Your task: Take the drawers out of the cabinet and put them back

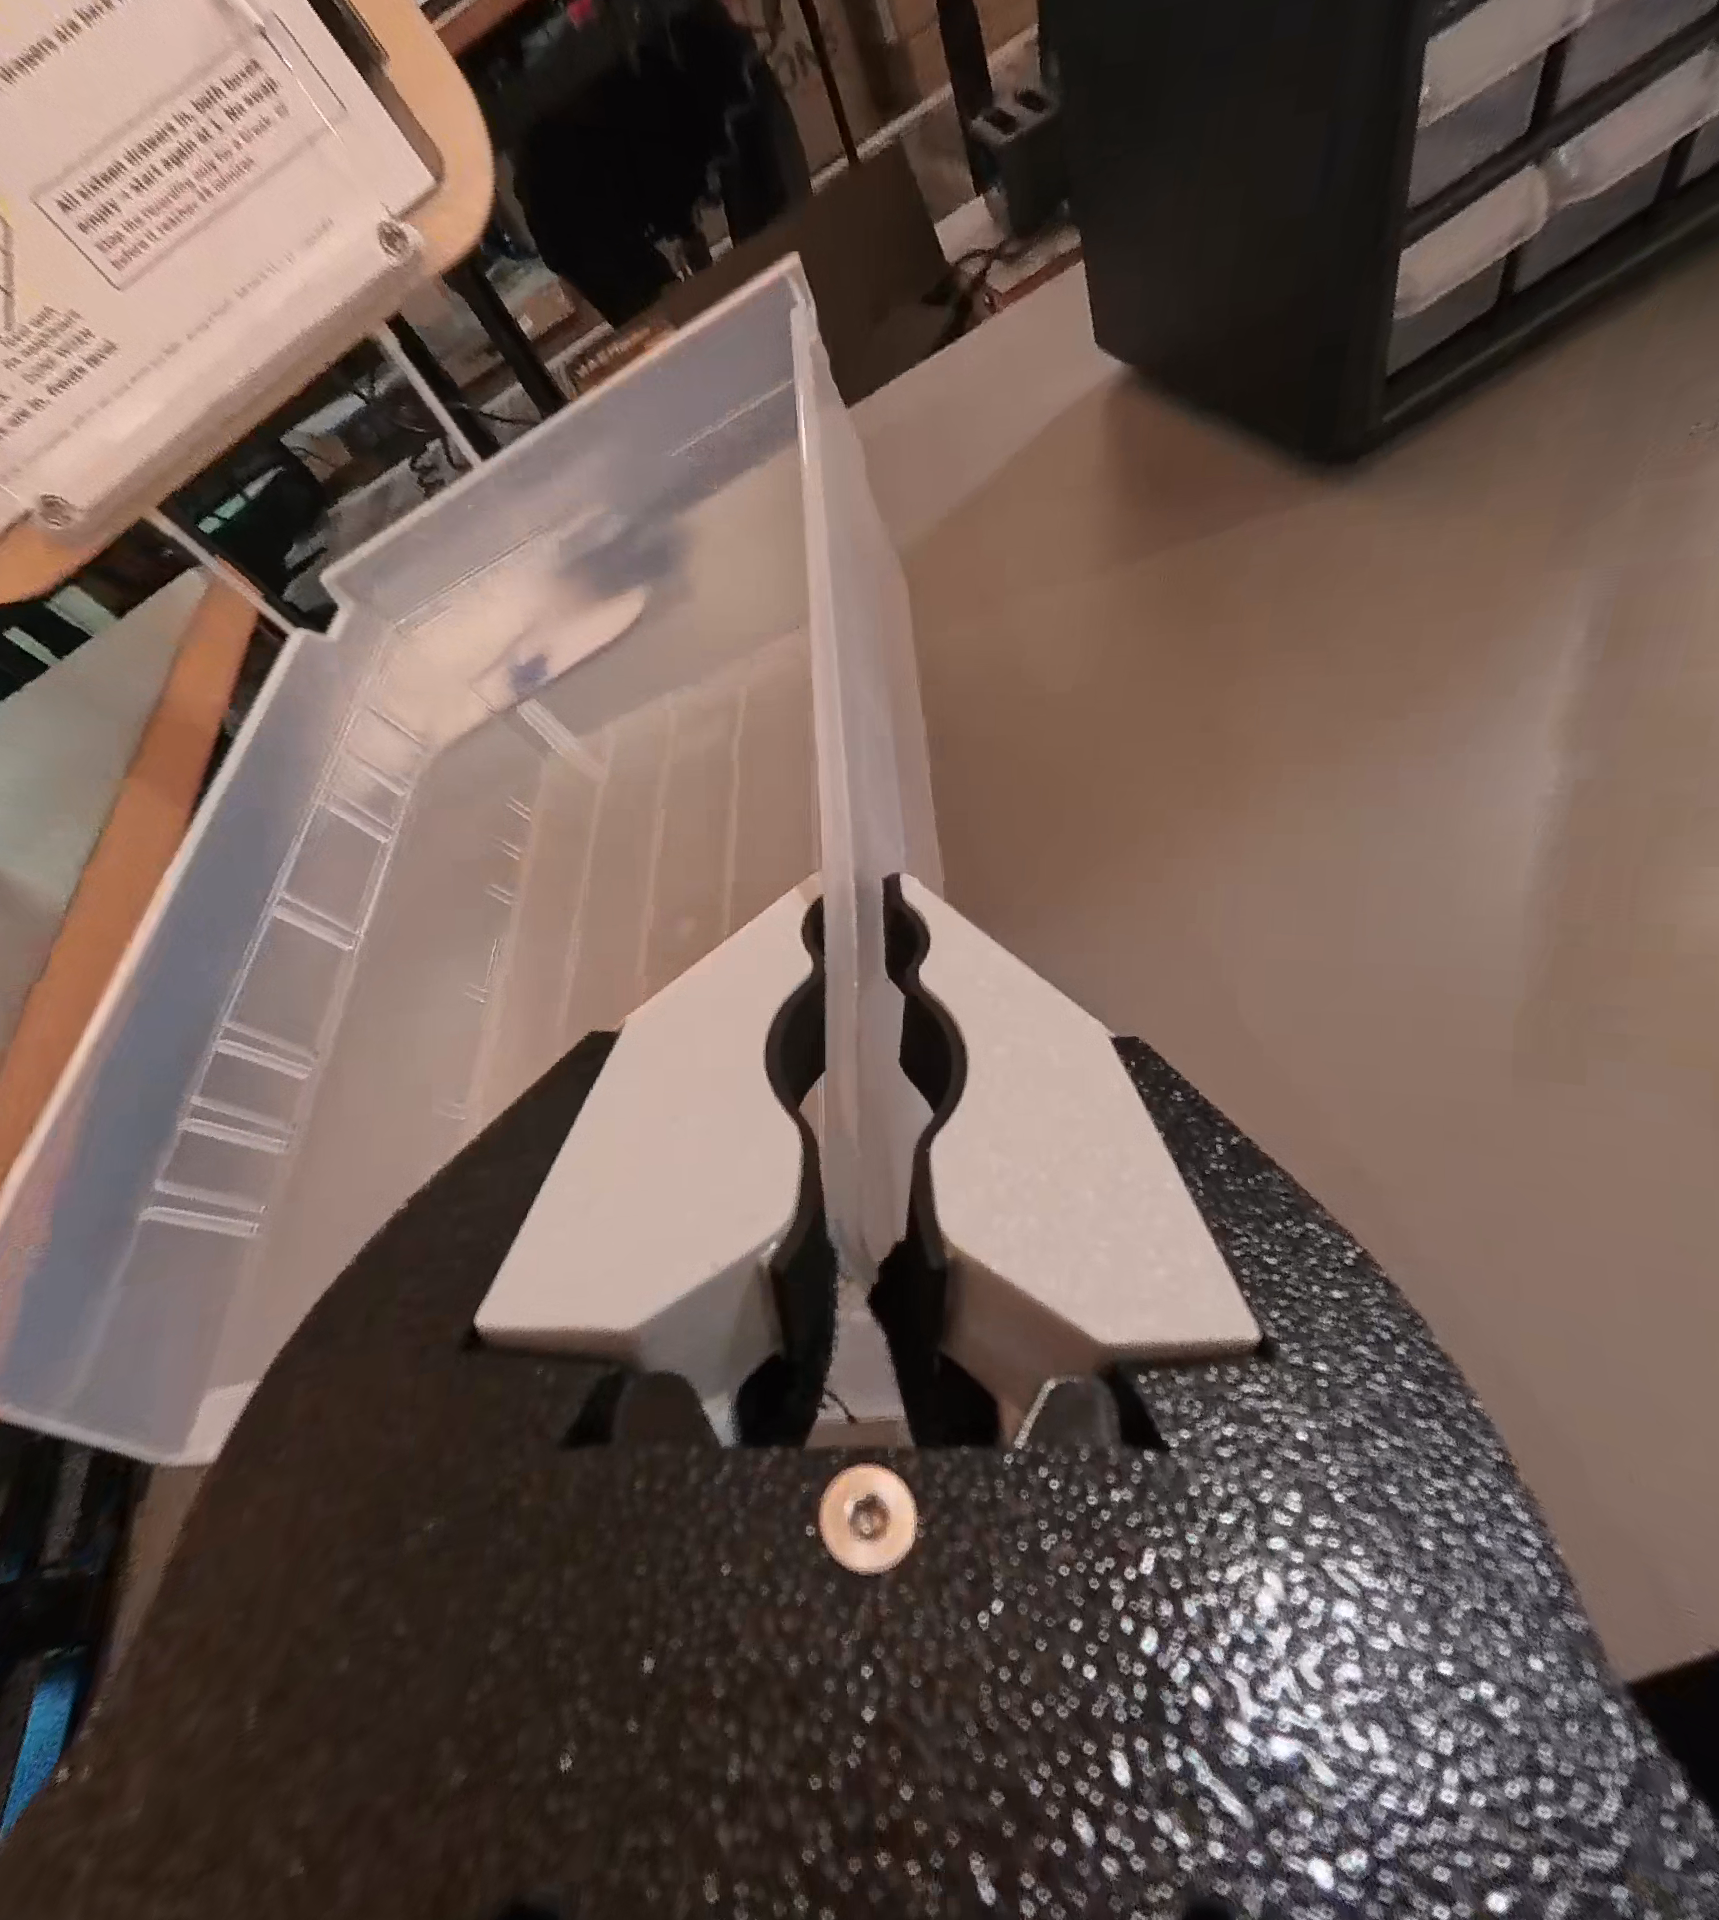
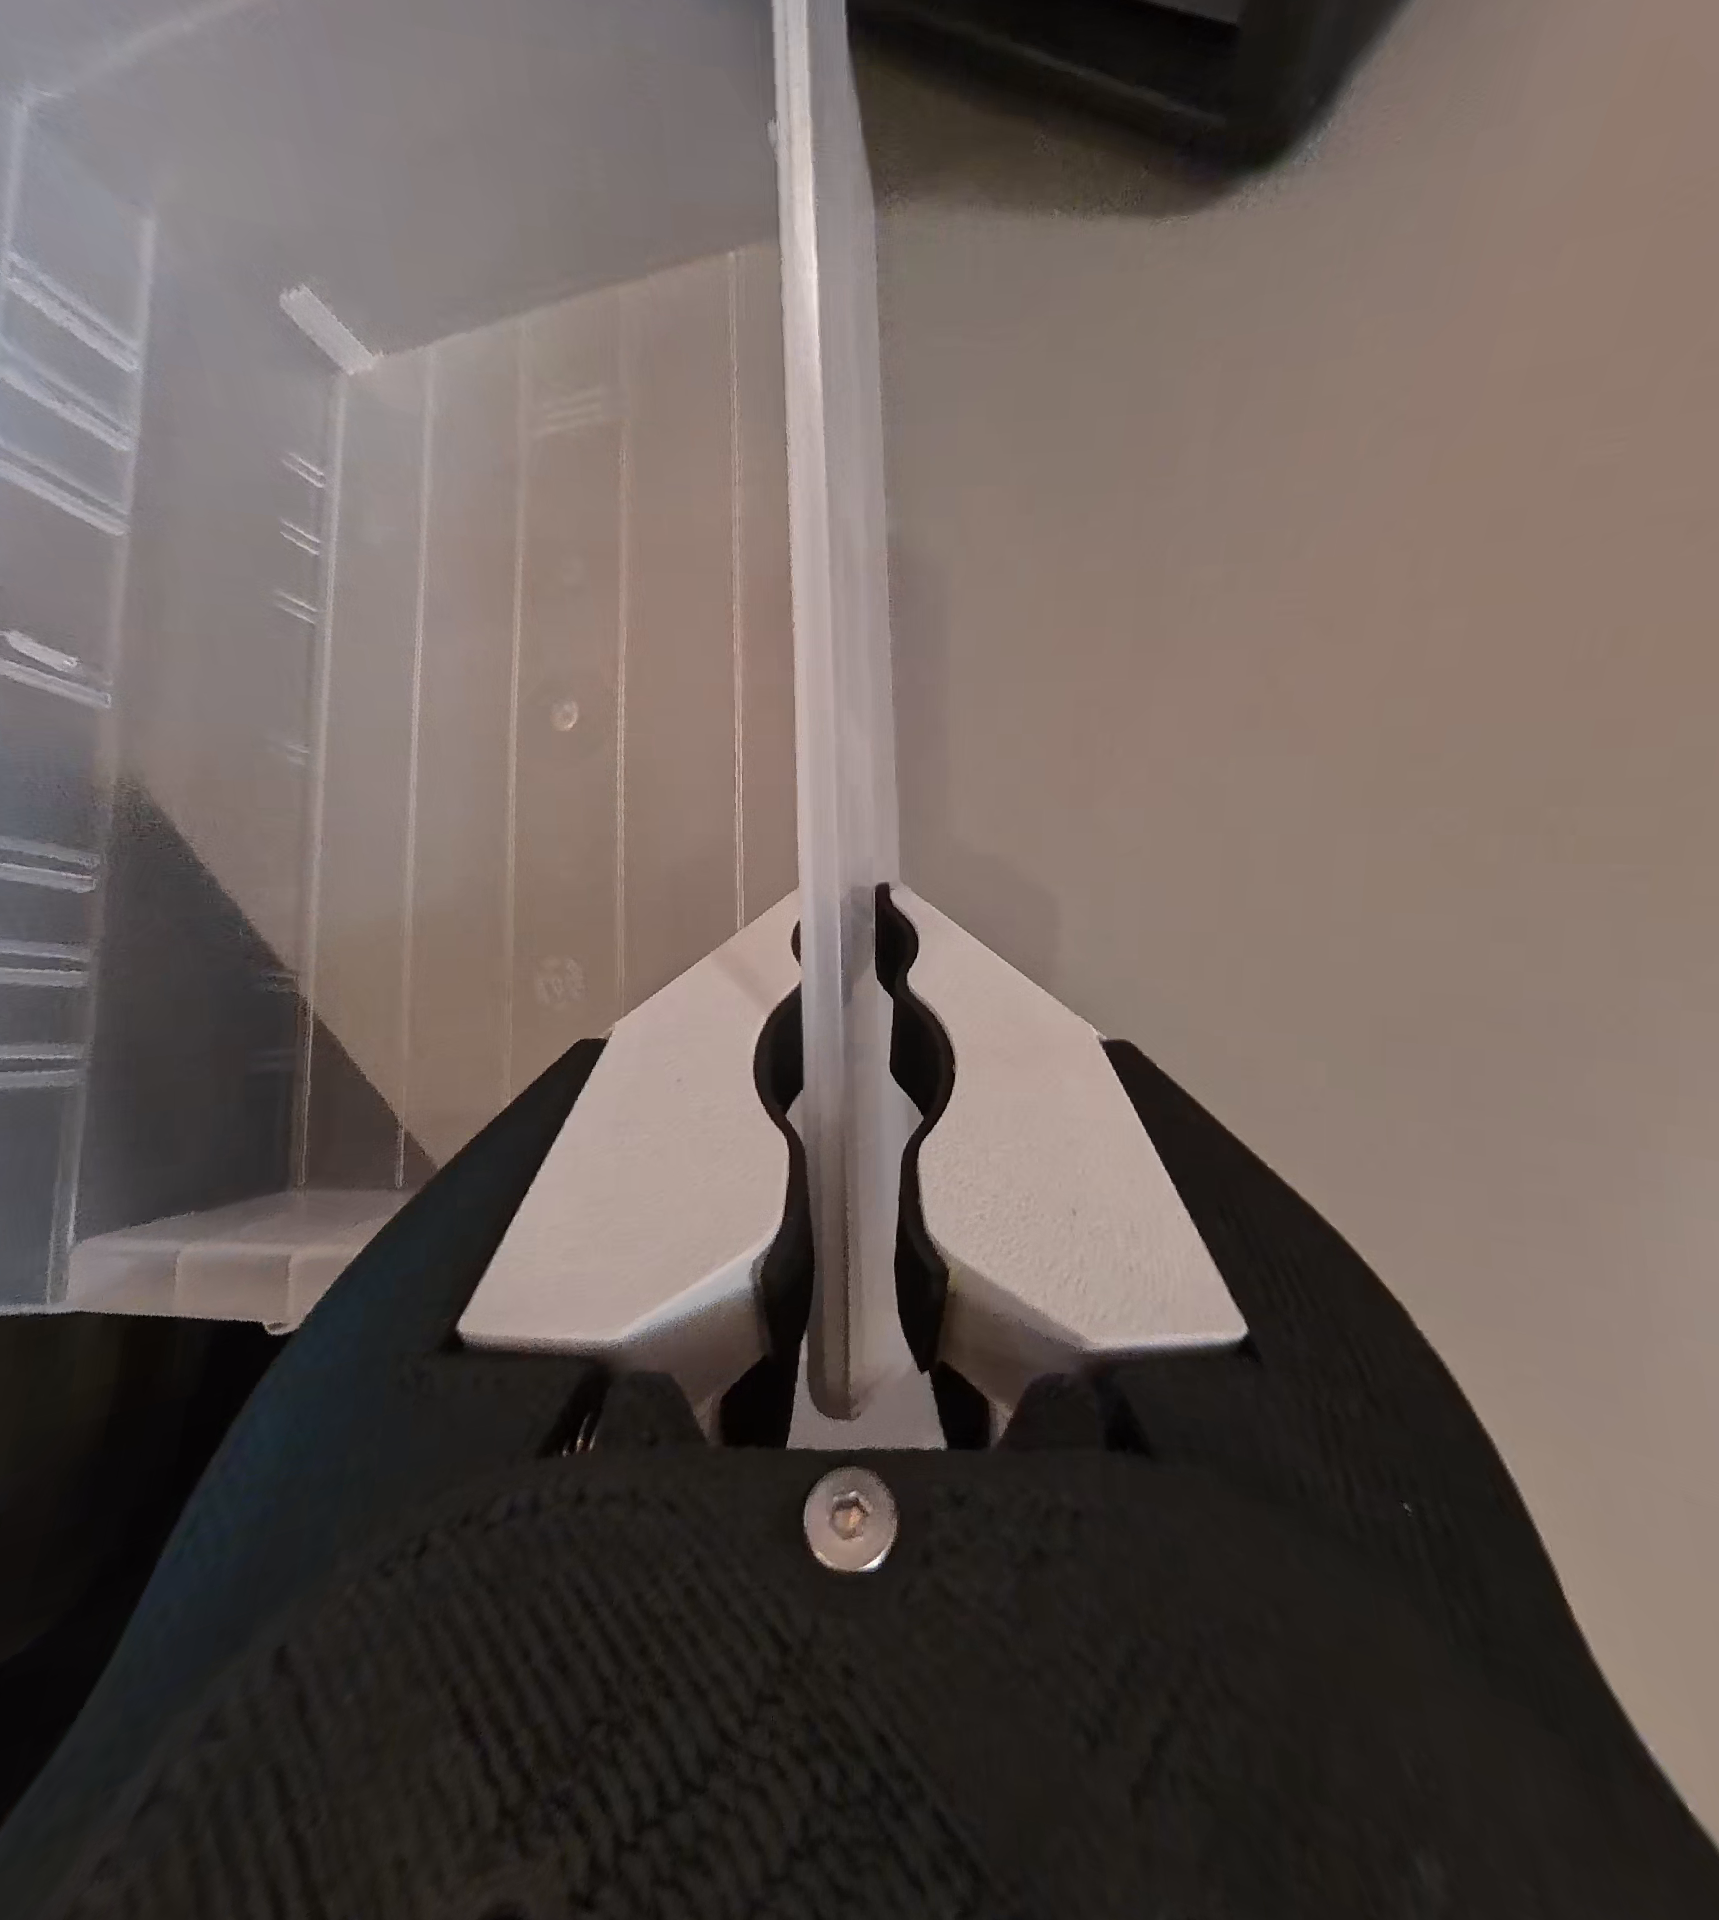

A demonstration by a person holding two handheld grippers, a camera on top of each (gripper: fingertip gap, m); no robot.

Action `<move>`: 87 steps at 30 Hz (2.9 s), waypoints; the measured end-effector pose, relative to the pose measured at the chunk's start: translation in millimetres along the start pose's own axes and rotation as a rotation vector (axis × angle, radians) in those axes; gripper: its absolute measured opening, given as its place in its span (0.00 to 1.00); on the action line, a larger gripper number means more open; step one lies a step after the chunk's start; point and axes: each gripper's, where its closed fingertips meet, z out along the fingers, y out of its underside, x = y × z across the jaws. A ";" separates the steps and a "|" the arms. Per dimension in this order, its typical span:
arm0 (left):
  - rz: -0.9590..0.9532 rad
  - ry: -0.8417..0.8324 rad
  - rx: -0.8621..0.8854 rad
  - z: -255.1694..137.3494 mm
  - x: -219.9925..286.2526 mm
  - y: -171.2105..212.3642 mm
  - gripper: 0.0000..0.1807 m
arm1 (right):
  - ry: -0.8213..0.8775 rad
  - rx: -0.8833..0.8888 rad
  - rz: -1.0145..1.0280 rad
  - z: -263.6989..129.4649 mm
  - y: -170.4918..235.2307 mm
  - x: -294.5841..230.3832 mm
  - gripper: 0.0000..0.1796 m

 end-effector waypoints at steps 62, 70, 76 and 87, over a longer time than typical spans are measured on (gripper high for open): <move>0.338 0.933 0.623 -5.7 491.6 -324.4 0.02 | 1.352 1.330 0.124 -319.8 75.3 91.9 0.29; 0.367 0.916 0.464 55.5 532.8 -291.7 0.02 | 1.268 1.287 0.111 -301.8 57.7 100.6 0.29; 0.314 0.859 0.476 65.4 541.2 -275.0 0.04 | 1.197 1.300 0.111 -292.1 48.2 100.1 0.31; 0.214 0.887 0.533 -65.7 408.8 -268.2 0.41 | 1.232 1.108 0.044 -252.1 26.6 103.6 0.40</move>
